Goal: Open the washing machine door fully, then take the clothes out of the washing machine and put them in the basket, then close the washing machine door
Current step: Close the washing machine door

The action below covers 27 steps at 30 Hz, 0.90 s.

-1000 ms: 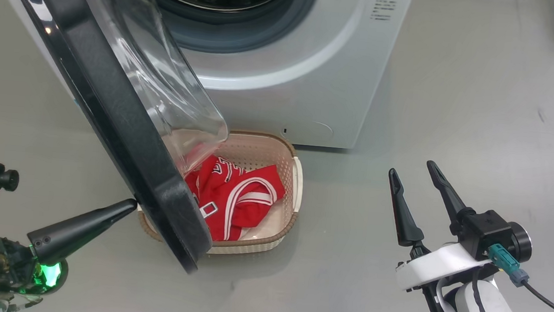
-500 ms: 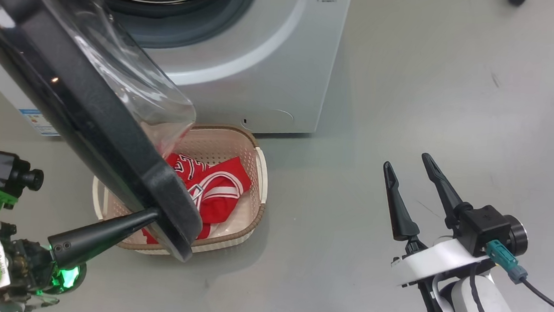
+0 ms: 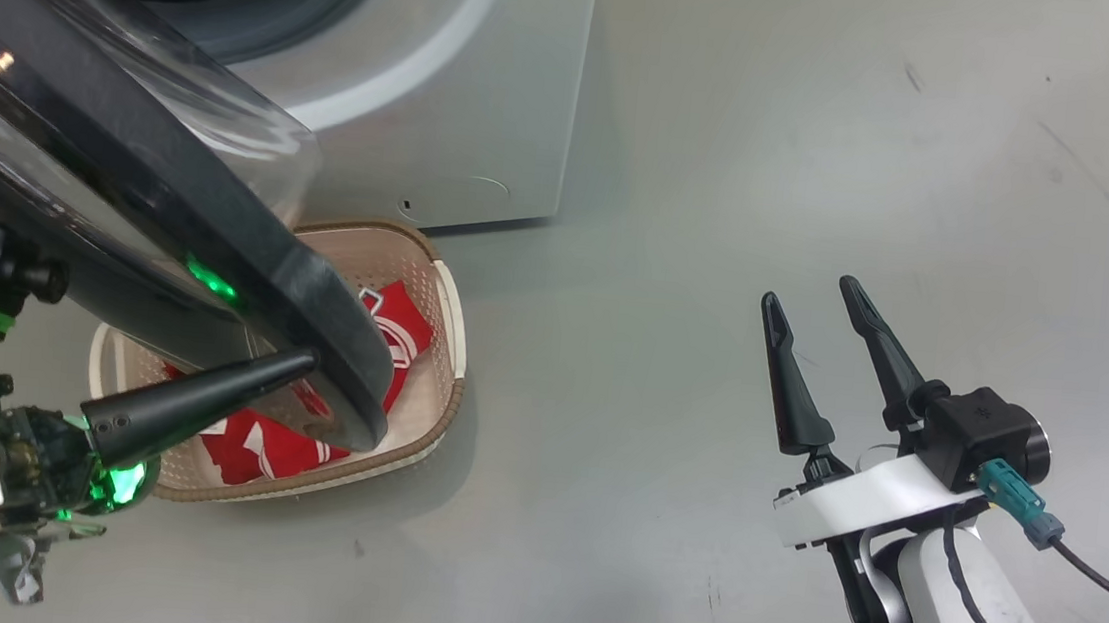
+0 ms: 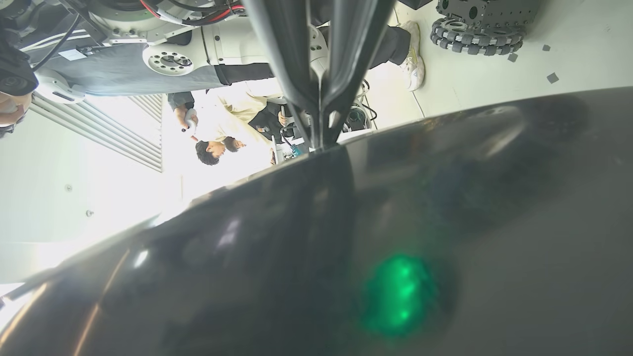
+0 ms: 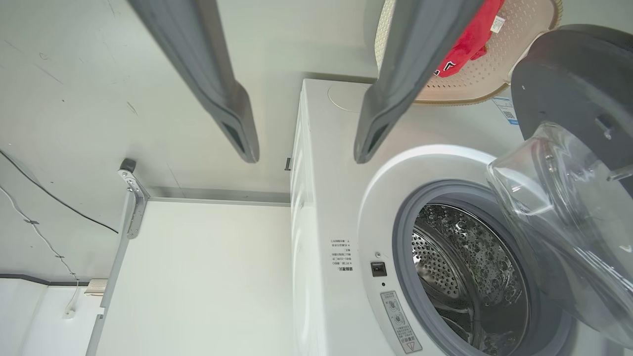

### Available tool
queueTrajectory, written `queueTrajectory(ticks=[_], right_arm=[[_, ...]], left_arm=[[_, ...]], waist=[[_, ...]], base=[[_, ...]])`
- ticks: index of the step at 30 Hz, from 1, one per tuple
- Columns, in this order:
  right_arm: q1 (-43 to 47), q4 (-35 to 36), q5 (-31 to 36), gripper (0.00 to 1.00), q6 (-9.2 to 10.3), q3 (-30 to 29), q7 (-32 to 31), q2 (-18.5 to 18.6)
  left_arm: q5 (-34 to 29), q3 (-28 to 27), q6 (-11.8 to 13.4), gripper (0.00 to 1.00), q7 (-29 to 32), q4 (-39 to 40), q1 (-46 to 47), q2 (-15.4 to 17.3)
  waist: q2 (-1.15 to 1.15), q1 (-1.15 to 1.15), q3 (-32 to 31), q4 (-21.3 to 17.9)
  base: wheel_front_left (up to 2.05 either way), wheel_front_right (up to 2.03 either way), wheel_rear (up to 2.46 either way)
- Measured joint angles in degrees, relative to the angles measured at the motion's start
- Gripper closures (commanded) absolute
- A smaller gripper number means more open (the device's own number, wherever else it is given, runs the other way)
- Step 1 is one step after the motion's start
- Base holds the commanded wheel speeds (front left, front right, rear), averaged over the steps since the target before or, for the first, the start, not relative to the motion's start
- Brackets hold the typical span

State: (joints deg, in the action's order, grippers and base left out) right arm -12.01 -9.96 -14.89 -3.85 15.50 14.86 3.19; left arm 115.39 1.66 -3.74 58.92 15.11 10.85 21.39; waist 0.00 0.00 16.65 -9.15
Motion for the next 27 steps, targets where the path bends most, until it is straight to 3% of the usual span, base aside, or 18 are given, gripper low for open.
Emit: queueTrajectory(ticks=[10, 27], right_arm=[[-1.72, 0.9, -1.75, 0.0, 0.49, 1.71, 0.0, -0.04], [-4.19, 2.27, -3.26, 0.0, 1.57, 3.88, 0.0, -0.08]], left_arm=[[-0.51, -1.49, 2.04, 1.0, -2.14, -3.5, 6.29, 0.89], [-1.99, -2.0, 6.64, 1.0, -7.58, -9.5, 21.25, -0.79]], waist=[[0.0, 0.0, 2.43, -3.82], [0.0, 0.01, 7.47, -7.79]], base=[[0.0, 0.0, 0.0], [0.0, 0.0, 0.0]])
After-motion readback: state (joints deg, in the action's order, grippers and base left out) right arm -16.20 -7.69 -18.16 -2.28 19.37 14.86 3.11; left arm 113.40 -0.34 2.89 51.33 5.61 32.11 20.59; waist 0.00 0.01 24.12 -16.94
